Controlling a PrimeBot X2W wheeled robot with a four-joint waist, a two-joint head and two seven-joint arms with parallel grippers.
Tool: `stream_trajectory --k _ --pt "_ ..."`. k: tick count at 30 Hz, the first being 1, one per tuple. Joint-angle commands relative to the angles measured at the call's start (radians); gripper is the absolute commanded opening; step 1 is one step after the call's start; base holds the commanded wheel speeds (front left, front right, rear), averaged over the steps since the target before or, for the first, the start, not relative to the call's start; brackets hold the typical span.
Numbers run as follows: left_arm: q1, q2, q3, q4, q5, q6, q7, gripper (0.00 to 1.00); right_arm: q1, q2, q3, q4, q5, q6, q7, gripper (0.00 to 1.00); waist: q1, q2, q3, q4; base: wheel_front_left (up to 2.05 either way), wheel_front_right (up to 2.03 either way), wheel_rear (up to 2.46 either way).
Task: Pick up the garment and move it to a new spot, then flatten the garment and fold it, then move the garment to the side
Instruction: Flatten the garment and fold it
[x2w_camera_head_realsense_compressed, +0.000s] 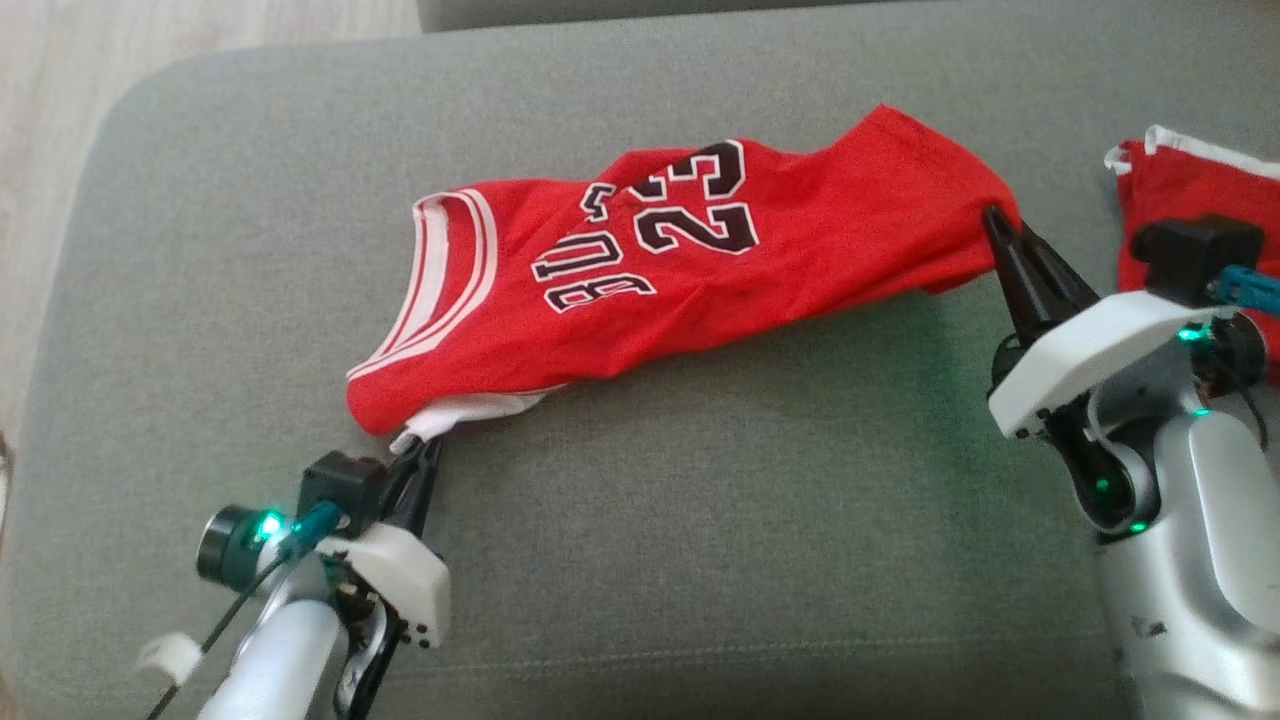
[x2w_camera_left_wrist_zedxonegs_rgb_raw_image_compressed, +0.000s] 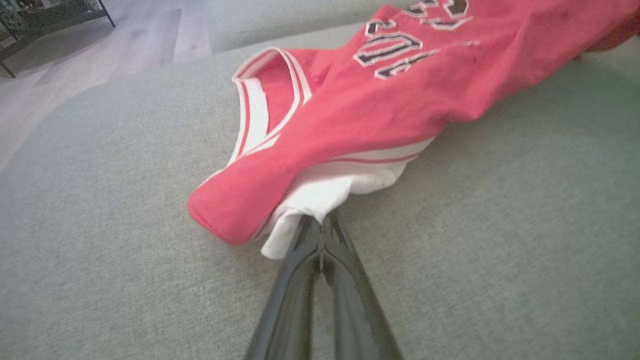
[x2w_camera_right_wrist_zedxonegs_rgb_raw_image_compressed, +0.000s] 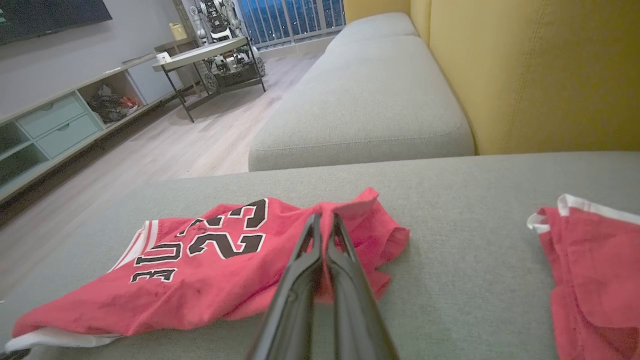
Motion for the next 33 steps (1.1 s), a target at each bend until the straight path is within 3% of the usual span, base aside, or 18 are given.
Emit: stream_trajectory --k 1,4,11,19,25,33 --pt "-0.001 0.026 0.05 -0.06 -0.028 -0.006 -0.013 0.0 -0.012 -0.016 0.012 -0.033 -0.02 0.0 -0.016 0.0 0.0 0.0 -0.017 0.007 0.0 0.0 0.0" --pt "0.032 0.021 0.077 -0.147 -0.088 -0.023 -0.008 0.0 -0.011 -0.038 0.011 -0.026 -0.049 0.0 -0.041 0.0 0.0 0.0 -0.042 0.013 0.0 0.0 0.0" --pt "0.074 -0.006 0.173 -0.437 -0.352 -0.077 0.073 0.0 -0.052 -0.094 -0.008 -0.005 -0.072 0.0 -0.086 0.0 0.0 0.0 -0.105 0.016 0.0 0.0 0.0" --pt "0.032 -0.034 0.303 -0.706 -0.6 -0.037 0.2 0.0 -0.157 -0.157 -0.01 -0.031 -0.074 0.0 -0.1 0.0 0.0 0.0 -0.161 -0.01 0.0 0.0 0.0" --pt "-0.055 -0.1 0.392 -0.866 -0.797 0.053 0.279 0.0 -0.263 -0.199 -0.007 -0.094 -0.077 0.0 -0.115 0.0 0.0 0.0 -0.186 -0.034 0.0 0.0 0.0" --pt "-0.151 -0.161 0.506 -0.992 -1.036 0.242 0.275 0.0 -0.288 -0.188 -0.052 -0.261 -0.08 0.0 -0.109 0.0 0.0 0.0 -0.211 -0.05 0.0 0.0 0.0"
